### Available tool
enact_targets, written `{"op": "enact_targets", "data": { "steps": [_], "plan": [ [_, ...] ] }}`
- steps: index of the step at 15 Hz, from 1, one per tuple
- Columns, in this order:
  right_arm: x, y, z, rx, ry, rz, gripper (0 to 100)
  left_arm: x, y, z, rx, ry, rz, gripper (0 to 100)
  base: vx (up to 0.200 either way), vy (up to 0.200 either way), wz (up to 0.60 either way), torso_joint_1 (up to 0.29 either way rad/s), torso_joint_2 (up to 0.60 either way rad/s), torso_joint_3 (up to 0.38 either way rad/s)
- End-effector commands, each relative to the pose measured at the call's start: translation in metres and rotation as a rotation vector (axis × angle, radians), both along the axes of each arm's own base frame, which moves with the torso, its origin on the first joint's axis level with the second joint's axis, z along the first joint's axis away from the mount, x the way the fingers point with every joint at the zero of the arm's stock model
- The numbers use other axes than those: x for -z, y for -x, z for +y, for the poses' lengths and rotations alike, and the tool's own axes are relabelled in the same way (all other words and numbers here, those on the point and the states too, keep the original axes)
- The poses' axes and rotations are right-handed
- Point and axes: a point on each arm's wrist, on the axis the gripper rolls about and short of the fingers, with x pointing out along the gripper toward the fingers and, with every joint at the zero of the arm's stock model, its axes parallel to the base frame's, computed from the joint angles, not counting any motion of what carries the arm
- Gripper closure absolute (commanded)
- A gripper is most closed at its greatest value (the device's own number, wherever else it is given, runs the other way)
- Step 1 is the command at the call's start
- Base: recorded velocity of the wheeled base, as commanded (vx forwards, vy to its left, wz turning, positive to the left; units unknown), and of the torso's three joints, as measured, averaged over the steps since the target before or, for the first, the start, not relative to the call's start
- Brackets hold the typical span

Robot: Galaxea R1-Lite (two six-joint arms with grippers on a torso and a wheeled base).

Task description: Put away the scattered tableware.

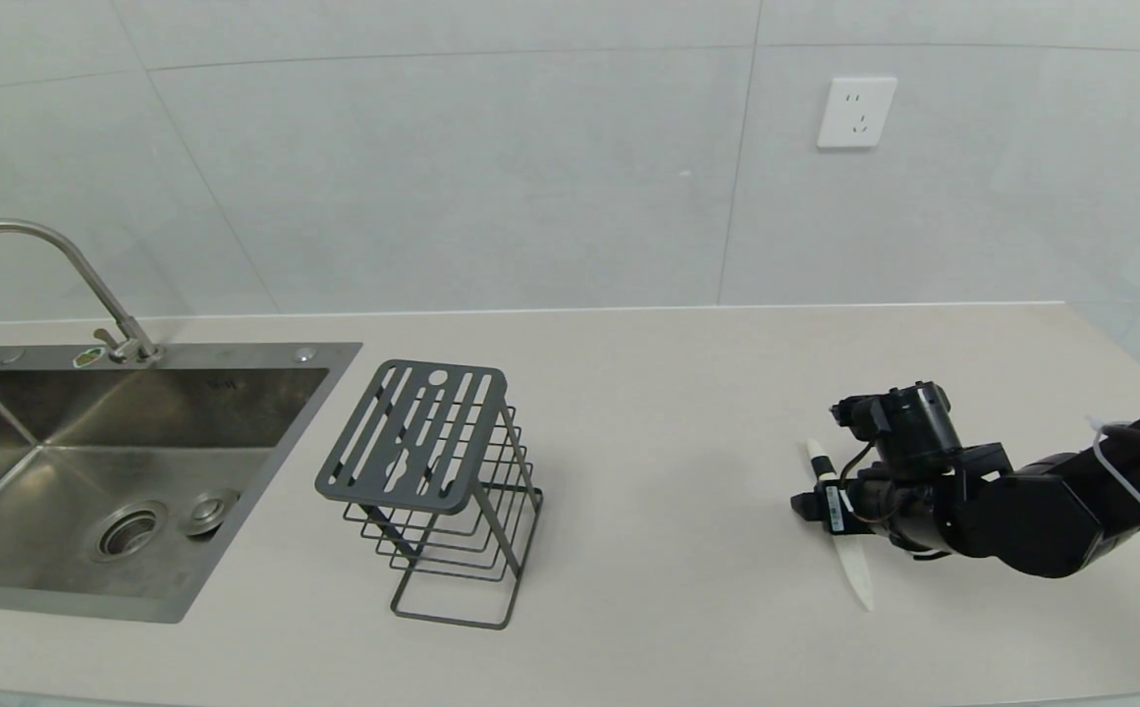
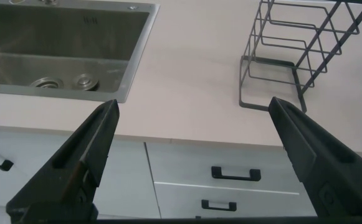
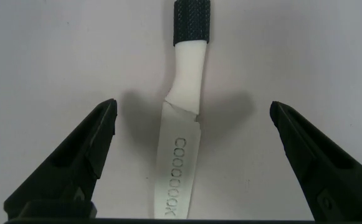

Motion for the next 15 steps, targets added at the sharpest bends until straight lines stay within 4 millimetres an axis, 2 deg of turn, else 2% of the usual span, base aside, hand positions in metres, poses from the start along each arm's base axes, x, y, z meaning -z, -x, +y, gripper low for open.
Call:
{"op": "enact_targets", "data": {
  "steps": [1, 9, 10, 15],
  "plan": [
    [0.005, -0.004, 0.003, -0.003, 0.003, 0.009, 0, 0.0, 0.0, 0.0, -0.001, 0.0, 0.0, 0, 0.0, 0.0, 0.0, 0.0, 0.0, 0.0],
    [0.009, -0.011, 0.006, 0.002, -0.002, 0.009, 0, 0.0, 0.0, 0.0, -0.001, 0.001, 0.0, 0, 0.0, 0.0, 0.0, 0.0, 0.0, 0.0],
    [0.01, -0.011, 0.006, 0.004, -0.003, 0.013, 100, 0.0, 0.0, 0.0, -0.001, 0.001, 0.0, 0, 0.0, 0.0, 0.0, 0.0, 0.0, 0.0],
    [0.018, -0.004, 0.003, 0.015, -0.003, 0.046, 100, 0.0, 0.0, 0.0, -0.001, 0.001, 0.0, 0, 0.0, 0.0, 0.0, 0.0, 0.0, 0.0]
  ]
}}
